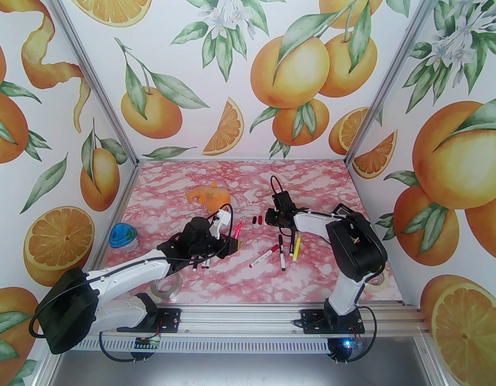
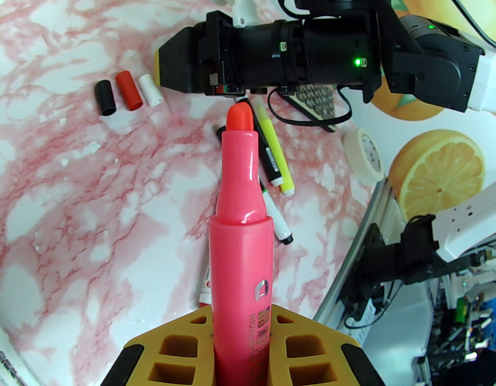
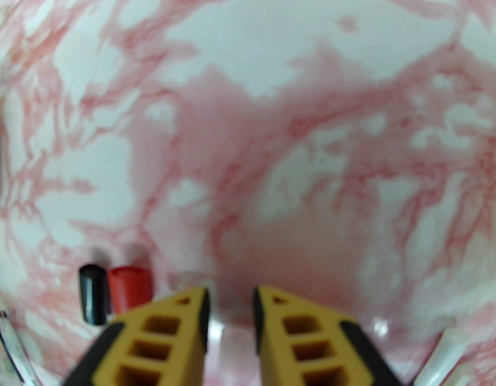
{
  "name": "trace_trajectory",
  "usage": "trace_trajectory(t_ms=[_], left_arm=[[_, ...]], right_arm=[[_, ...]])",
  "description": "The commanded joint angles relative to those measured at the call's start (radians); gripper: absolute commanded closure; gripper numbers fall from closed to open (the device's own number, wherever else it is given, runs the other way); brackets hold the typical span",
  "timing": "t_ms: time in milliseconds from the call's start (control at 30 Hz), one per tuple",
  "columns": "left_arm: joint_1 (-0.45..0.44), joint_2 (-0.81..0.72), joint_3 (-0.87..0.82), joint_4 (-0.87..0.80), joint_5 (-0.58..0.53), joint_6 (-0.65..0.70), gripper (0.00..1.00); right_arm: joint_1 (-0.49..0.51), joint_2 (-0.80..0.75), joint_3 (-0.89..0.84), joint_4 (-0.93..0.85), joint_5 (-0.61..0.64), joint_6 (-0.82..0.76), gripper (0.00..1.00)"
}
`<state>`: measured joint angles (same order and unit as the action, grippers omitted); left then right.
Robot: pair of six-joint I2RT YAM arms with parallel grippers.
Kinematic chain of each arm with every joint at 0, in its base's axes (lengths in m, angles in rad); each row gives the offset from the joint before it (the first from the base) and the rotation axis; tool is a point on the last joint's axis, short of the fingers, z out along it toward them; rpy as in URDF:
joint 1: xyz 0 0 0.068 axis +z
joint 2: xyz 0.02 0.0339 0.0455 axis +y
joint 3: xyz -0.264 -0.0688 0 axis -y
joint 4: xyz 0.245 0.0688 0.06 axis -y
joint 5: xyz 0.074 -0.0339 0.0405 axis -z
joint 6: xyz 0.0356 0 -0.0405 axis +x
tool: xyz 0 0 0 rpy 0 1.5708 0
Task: Open the pen caps
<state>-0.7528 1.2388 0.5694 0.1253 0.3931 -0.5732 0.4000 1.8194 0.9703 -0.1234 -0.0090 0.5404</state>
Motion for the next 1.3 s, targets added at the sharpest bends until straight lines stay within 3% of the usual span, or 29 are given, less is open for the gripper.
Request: trace_trajectory(t_ms=[0, 167, 500, 700, 1000, 1267], left_arm=[[0.005, -0.006, -0.014, 0.027, 0.009, -0.007, 0.95], [-0.007, -0.003, -0.03, -0.021, -0.059, -0.008, 0.94], [-0.102, 0.048, 0.04, -0.241, -0.346, -0.069, 0.95], [-0.126, 0.07, 0.053, -0.313, -0.437, -0.126, 0.94], [-0.129, 0.12, 0.09, -0.423, -0.525, -0.15, 0.92], [-0.13, 0.208, 0.123, -0.427, -0.553, -0.169, 0.9]], right_arm=[[0.002, 0.003, 0.031, -0.001, 0.031, -0.007, 0.73], [0.008, -0.08, -0.003, -0.013, 0.024, -0.029, 0.71], [0.104, -0.318, -0.16, -0.019, 0.006, -0.042, 0.6], [0.177, -0.503, -0.253, -0.062, -0.017, -0.049, 0.42], [0.225, -0.731, -0.387, -0.071, -0.184, -0.012, 0.12], [0.229, -0.784, -0.433, -0.027, -0.339, 0.0, 0.0]])
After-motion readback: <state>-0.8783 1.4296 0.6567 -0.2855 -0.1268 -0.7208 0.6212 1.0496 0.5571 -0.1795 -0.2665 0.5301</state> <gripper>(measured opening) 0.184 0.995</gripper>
